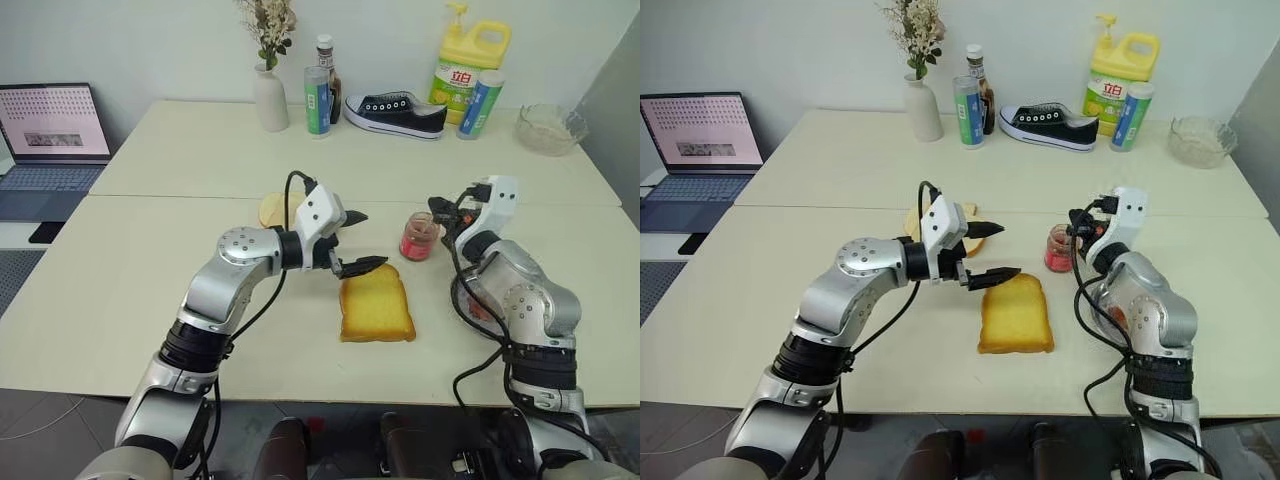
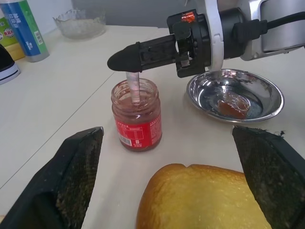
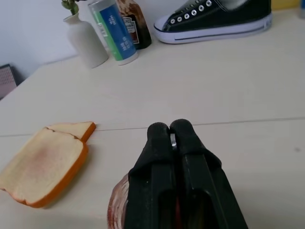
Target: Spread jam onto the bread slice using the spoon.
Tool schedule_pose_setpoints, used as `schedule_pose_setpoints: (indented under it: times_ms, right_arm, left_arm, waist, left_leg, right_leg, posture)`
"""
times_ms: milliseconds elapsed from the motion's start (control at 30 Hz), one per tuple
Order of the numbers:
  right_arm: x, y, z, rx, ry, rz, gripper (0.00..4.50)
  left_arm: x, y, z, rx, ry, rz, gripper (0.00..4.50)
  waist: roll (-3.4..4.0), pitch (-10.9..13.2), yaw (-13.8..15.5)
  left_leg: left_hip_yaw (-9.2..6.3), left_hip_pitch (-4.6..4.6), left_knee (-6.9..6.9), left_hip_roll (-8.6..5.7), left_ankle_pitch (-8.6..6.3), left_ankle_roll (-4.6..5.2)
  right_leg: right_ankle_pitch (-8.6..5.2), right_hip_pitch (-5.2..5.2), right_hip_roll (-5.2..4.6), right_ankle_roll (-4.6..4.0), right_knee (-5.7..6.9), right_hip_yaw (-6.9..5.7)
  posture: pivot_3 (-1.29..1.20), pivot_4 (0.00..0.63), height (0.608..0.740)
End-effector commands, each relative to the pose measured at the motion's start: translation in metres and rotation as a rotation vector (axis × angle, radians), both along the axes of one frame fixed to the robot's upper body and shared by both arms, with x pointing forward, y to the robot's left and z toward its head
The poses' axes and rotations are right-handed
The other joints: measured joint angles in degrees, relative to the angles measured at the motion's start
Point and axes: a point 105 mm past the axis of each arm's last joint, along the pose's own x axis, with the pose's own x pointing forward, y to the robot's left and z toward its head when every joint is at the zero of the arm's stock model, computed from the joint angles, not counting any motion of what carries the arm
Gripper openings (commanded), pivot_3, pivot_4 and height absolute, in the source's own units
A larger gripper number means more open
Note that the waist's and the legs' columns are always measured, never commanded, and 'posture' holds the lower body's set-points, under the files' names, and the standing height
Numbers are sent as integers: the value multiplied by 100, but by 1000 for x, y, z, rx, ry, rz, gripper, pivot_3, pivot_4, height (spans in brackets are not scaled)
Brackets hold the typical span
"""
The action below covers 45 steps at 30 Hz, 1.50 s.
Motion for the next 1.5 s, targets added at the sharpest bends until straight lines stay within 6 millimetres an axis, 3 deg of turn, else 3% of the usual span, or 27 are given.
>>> schedule_pose_setpoints:
  times_ms: [33, 267, 767, 1267, 1500]
  right_arm:
    - [-2, -5, 22, 109, -47, -19, 28]
    - [-2, -17, 31, 271, -36, -62, 28]
    - [-6, -30, 37, 441, -24, -109, 28]
    - [-10, -35, 35, 426, -28, -129, 28]
    - [-10, -37, 35, 498, -18, -139, 28]
  left_arm:
    - [-2, -3, 11, -16, -54, -15, 4500]
    - [0, -4, 13, -13, -58, -23, 4500]
    - [1, -5, 13, -2, -62, -43, 4500]
    - [-2, -6, 11, 16, -66, -70, 4500]
    - [-3, -5, 10, 18, -64, -72, 4500]
  waist:
    - [0, 0, 3]
    - [0, 0, 3]
    - [1, 0, 5]
    - [1, 0, 5]
    - [1, -1, 5]
  left_leg:
    - [0, 0, 0, -1, 0, 0]
    - [1, 0, 0, -1, 0, 0]
    - [2, -1, 0, -2, 0, 0]
    - [2, -1, 0, -2, 0, 0]
    - [2, -1, 0, -2, 0, 0]
  right_leg:
    - [0, 0, 0, 0, 0, 0]
    - [0, 0, -1, 0, 0, 0]
    - [0, 0, 0, 0, 0, 1]
    - [0, 0, 0, 0, 0, 1]
    - [0, 0, 0, 0, 0, 1]
  posture:
    - [0, 150, 740]
    - [0, 150, 740]
    - [0, 150, 740]
    - [0, 150, 740]
    - [0, 150, 740]
